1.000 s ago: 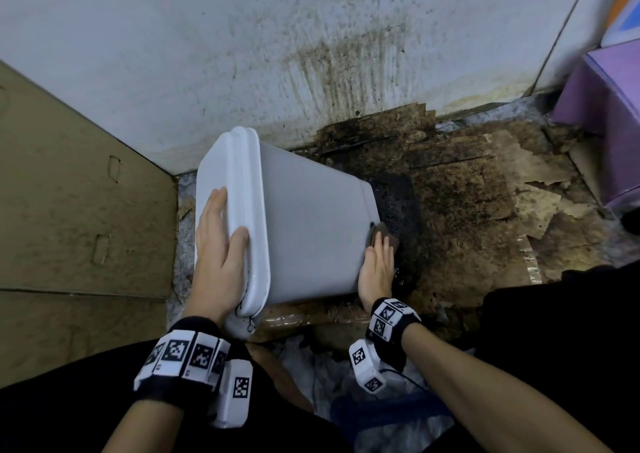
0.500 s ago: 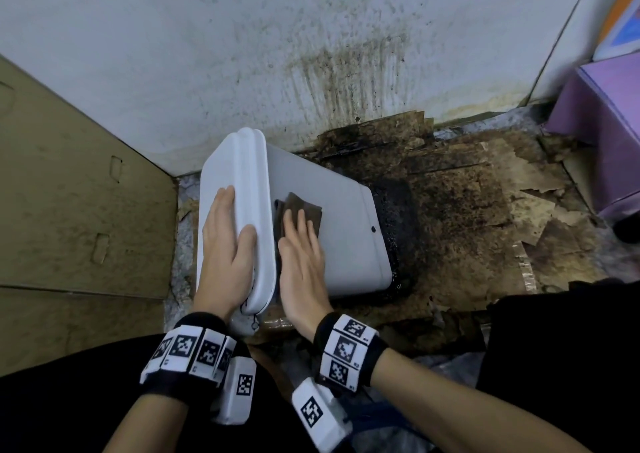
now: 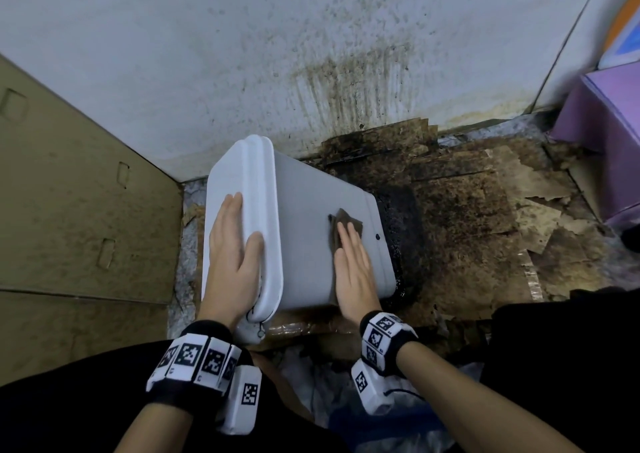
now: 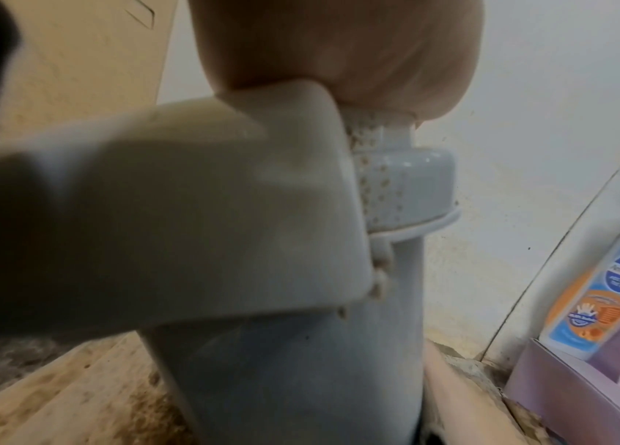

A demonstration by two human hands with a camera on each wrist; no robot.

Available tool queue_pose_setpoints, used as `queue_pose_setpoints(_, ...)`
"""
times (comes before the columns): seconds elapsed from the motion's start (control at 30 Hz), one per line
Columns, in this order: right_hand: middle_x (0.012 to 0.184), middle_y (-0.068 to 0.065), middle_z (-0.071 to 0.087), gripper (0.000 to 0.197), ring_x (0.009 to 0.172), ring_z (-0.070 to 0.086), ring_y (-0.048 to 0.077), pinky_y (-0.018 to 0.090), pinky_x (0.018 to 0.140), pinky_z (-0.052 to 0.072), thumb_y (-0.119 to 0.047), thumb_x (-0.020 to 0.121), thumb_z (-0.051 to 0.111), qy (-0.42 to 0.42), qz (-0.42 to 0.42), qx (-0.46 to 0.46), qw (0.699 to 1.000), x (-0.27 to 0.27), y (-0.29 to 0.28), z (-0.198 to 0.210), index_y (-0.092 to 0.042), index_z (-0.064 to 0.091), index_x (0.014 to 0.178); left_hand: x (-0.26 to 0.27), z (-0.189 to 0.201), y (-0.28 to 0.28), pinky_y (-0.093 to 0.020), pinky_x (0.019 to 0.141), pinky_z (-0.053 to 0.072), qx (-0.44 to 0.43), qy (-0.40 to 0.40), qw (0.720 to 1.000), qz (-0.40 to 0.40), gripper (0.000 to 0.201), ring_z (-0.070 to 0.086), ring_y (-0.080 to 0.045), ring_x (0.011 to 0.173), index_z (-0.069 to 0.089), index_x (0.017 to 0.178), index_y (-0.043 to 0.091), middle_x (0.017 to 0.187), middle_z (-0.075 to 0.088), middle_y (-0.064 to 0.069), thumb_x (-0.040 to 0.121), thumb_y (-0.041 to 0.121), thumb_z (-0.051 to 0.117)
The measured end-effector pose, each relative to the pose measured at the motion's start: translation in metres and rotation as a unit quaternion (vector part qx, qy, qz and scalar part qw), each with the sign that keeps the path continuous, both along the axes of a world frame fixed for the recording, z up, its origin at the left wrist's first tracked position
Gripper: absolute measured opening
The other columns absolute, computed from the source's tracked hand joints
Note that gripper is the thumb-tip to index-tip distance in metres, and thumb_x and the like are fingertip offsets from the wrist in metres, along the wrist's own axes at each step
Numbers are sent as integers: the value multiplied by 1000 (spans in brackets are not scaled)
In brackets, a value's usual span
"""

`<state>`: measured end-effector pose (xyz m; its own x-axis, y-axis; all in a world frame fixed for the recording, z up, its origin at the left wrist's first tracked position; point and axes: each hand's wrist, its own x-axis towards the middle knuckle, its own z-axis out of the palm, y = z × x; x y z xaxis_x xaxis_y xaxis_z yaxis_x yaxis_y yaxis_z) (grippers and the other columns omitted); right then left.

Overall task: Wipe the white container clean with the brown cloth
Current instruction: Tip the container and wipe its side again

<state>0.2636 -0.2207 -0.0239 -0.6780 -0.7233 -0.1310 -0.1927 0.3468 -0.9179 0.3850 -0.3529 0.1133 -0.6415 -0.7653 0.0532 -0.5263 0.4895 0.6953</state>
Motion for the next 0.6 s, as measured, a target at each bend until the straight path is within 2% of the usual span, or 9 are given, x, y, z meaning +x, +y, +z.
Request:
queue_pose_setpoints(0.13, 168, -6, -2, 50, 155, -5, 9, 29, 126, -5, -24, 111, 18, -72, -18, 73, 995, -27, 10, -25, -24, 8, 161, -2, 0, 0, -35, 128, 11, 3, 6, 1000, -6, 64, 12, -8, 156, 20, 161, 23, 169, 19, 3, 100, 32, 38)
queue_pose_setpoints(0.23, 170, -3, -7, 52, 155, -11, 9, 32, 126, -7, -28, 111, 17, -150, -37, 75, 985, -33, 8, -26, -30, 5, 161, -4, 1, 2, -33, 128, 9, -3, 3, 1000, -11, 63, 11, -8, 156, 21, 161, 20, 169, 18, 3, 101, 32, 38)
queue_pose_setpoints(0.33, 170, -4, -9, 52, 155, -12, 9, 37, 127, -5, -32, 111, 17, -180, -46, 68, 980, -33, 5, -21, -35, 4, 161, -5, 1, 2, -31, 127, 8, -4, -4, 1000, -7, 64, 10, -7, 156, 20, 162, 20, 169, 17, 3, 101, 33, 37)
queue_pose_setpoints(0.47, 169, -3, -7, 50, 155, -11, 12, 35, 126, -7, -26, 112, 15, -185, -46, 66, 980, -27, 1, 3, -27, 2, 160, -9, 2, 4, -31, 126, 7, -13, -14, 1000, -8, 65, 9, -8, 156, 19, 162, 21, 170, 16, 2, 101, 34, 36)
queue_pose_setpoints(0.6, 159, -19, -4, 49, 155, -7, 10, 35, 127, -3, -23, 112, 18, -145, -31, 23, 989, -2, -6, 39, -26, 10, 160, -12, 1, 5, -25, 124, 4, -26, -18, 999, -10, 66, 8, -7, 156, 19, 162, 20, 170, 16, 1, 99, 38, 34)
